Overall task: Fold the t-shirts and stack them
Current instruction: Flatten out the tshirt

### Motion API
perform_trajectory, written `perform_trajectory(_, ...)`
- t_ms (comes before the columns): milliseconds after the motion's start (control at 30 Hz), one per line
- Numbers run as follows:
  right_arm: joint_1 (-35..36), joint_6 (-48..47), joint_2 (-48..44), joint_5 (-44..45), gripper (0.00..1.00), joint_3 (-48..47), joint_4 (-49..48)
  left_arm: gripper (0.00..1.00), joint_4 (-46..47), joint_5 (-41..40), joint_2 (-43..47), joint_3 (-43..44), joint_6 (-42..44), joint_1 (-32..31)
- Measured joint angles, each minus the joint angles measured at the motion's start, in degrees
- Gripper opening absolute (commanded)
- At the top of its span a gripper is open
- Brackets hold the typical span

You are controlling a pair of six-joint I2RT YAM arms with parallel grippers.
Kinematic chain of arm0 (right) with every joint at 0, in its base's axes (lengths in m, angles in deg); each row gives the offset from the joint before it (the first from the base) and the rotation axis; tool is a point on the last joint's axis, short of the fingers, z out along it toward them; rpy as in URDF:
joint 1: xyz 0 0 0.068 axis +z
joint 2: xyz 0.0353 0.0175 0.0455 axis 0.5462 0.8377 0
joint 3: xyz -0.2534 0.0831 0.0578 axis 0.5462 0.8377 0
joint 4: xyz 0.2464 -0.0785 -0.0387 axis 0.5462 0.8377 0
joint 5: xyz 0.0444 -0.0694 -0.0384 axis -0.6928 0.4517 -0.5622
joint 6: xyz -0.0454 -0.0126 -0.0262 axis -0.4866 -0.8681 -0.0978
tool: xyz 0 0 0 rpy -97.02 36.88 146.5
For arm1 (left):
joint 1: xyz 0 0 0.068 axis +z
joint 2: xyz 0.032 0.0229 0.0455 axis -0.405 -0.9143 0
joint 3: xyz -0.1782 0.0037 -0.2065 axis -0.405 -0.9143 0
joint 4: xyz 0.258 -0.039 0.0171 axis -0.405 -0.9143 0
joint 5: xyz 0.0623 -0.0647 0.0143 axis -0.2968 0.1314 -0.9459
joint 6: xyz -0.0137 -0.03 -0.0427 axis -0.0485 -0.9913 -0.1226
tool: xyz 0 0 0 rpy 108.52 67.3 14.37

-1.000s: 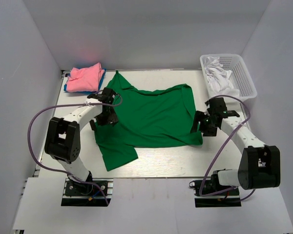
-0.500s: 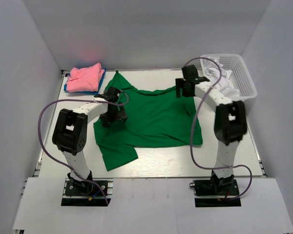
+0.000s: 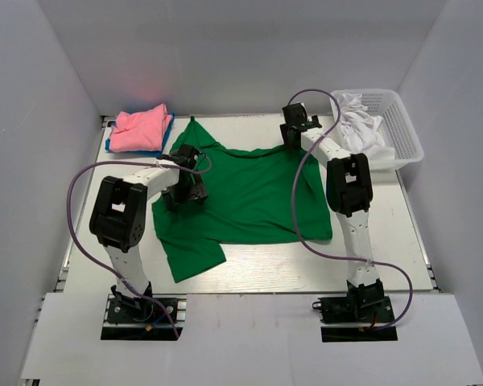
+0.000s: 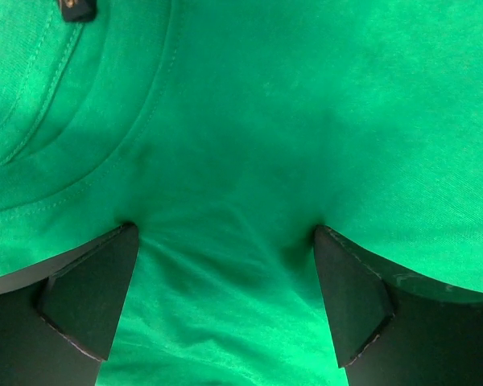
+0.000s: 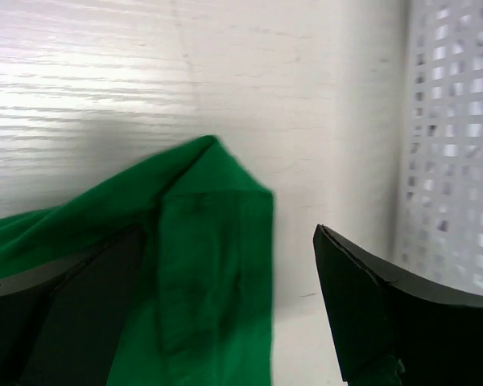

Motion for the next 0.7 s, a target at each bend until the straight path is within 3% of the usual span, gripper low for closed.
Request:
perform_trajectory(300, -0.6, -5.3, -0.1, 9.5, 0.9, 2.3, -2.8, 1.0, -1.6, -1.4, 0.0, -0.1, -0.3, 0.7)
perform_trajectory(700, -2.1, -11.2, -4.3, 12.0, 0.9, 6.8, -6.7, 1.0, -2.2, -2.5, 0.8, -1.0, -0.5, 1.2)
